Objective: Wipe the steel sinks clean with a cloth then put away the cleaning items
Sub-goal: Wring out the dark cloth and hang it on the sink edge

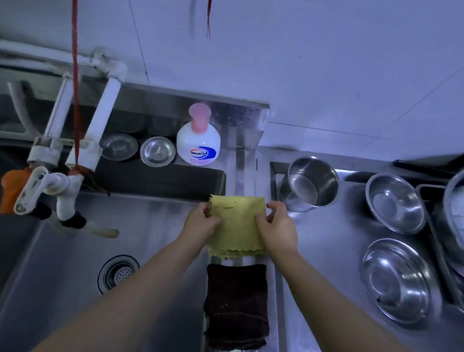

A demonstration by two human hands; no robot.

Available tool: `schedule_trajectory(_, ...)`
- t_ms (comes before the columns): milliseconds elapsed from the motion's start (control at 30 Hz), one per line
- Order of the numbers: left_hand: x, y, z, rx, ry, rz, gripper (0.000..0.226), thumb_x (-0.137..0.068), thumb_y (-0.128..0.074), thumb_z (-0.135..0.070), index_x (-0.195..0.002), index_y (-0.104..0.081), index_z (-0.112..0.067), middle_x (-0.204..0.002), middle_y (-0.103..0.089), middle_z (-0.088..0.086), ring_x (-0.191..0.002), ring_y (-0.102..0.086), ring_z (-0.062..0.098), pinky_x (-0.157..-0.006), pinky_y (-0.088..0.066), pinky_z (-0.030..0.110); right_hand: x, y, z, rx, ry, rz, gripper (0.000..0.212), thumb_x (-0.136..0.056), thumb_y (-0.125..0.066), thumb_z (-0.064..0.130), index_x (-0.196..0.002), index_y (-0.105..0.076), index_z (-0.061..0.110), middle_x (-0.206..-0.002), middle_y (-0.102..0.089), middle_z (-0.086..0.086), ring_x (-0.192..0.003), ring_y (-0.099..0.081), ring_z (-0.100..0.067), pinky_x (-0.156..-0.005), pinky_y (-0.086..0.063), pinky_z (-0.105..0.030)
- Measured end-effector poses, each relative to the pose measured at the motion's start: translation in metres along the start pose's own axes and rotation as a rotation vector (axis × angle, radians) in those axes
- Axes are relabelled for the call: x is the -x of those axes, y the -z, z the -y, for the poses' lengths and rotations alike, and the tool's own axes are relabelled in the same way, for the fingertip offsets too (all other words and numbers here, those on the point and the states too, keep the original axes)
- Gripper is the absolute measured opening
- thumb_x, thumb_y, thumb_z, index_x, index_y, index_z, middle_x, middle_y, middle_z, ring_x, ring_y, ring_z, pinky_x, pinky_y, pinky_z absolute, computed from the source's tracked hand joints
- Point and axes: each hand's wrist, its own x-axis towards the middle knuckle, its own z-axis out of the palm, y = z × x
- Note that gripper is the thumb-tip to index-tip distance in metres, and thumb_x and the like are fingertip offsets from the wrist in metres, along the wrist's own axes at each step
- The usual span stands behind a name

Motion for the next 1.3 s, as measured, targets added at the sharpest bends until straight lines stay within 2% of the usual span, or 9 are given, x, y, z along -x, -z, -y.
schedule_trajectory(133,-0.008,-0.003,0.000,-0.190,-0.158,-0.116,0.018,-0.083,-0.059,-0.010,-0.096,-0.055,-0.021,-0.081,-0.057,-0.010,-0.075,-0.054,0.010,-0.059,-0.040,0.023,-0.002,-0.003,0.001,-0.007,0.125,-0.068,0.031,-0.088,-0.053,0.023,-0.118,-0.049,0.028,-0.072,-0.055,0.010,-0.065,-0.054,-0.010,-0.058,-0.041,-0.029)
schedule_trajectory(267,-0.018,-0.007,0.000,-0.327,-0.149,-0.164,0.016,-0.086,-0.060,-0.021,-0.100,-0.052,-0.021,-0.082,-0.054,-0.010,-0.073,-0.051,0.009,-0.053,-0.034,0.020,-0.004,-0.007,-0.001,0.090,0.139,-0.030,0.029,-0.091,-0.052,0.028,-0.120,-0.053,0.029,-0.092,-0.061,0.002,-0.082,-0.059,-0.022,-0.064,-0.041,-0.030)
schedule_trajectory(367,-0.020,-0.006,0.003,-0.301,-0.097,-0.131,0.026,-0.087,-0.061,-0.027,-0.110,-0.052,-0.019,-0.091,-0.053,-0.008,-0.080,-0.052,0.010,-0.060,-0.040,0.024,-0.004,-0.005,-0.003,0.096,0.108,-0.002,0.028,-0.092,-0.052,0.034,-0.121,-0.054,0.033,-0.095,-0.062,0.004,-0.084,-0.058,-0.018,-0.066,-0.039,-0.028)
schedule_trajectory(500,-0.009,0.005,0.012,-0.125,-0.024,-0.092,0.035,-0.090,-0.058,-0.030,-0.118,-0.052,-0.011,-0.108,-0.057,0.002,-0.096,-0.056,0.019,-0.087,-0.049,0.038,0.010,0.005,-0.006,0.011,0.073,-0.063,0.036,-0.092,-0.053,0.029,-0.128,-0.050,0.030,-0.097,-0.057,0.011,-0.080,-0.053,-0.009,-0.069,-0.040,-0.027)
schedule_trajectory(700,0.012,0.012,0.026,-0.082,-0.002,0.055,0.013,-0.089,-0.061,-0.019,-0.099,-0.057,-0.013,-0.099,-0.062,0.008,-0.087,-0.061,0.021,-0.072,-0.051,0.034,0.032,0.006,-0.011,0.000,0.051,0.010,0.030,-0.092,-0.054,0.025,-0.121,-0.050,0.024,-0.091,-0.060,0.010,-0.078,-0.056,-0.010,-0.067,-0.045,-0.029)
schedule_trajectory(800,0.009,0.007,0.017,-0.108,-0.070,-0.024,0.006,-0.085,-0.061,-0.013,-0.083,-0.058,-0.018,-0.089,-0.065,0.008,-0.078,-0.061,0.021,-0.075,-0.053,0.039,0.021,0.002,-0.002,-0.039,0.028,-0.026,0.018,-0.089,-0.056,0.021,-0.106,-0.052,0.026,-0.089,-0.063,0.008,-0.072,-0.056,-0.008,-0.065,-0.049,-0.031)
schedule_trajectory(900,0.001,0.003,0.006,-0.082,-0.105,-0.059,0.008,-0.084,-0.062,-0.013,-0.089,-0.059,-0.018,-0.090,-0.066,0.005,-0.079,-0.062,0.019,-0.079,-0.053,0.039,0.008,0.002,0.005,-0.075,0.014,-0.076,0.013,-0.088,-0.056,0.019,-0.098,-0.050,0.026,-0.087,-0.061,0.009,-0.072,-0.056,-0.010,-0.064,-0.048,-0.031)
schedule_trajectory(1067,0.002,0.005,0.009,-0.088,-0.071,-0.058,0.028,-0.086,-0.064,-0.022,-0.109,-0.055,-0.009,-0.102,-0.063,0.008,-0.091,-0.061,0.023,-0.085,-0.051,0.039,0.013,0.007,0.000,-0.080,0.007,-0.069,0.026,-0.089,-0.055,0.020,-0.115,-0.052,0.023,-0.094,-0.059,0.011,-0.082,-0.059,-0.015,-0.070,-0.049,-0.032)
schedule_trajectory(1300,0.056,0.029,0.056,-0.240,0.029,0.311,0.037,-0.085,-0.068,-0.022,-0.118,-0.051,-0.017,-0.107,-0.060,-0.001,-0.101,-0.058,0.013,-0.078,-0.044,0.018,0.086,0.011,-0.043,-0.191,-0.058,0.079,0.017,-0.088,-0.061,0.022,-0.106,-0.062,0.024,-0.080,-0.062,0.013,-0.078,-0.059,-0.001,-0.069,-0.046,-0.018)
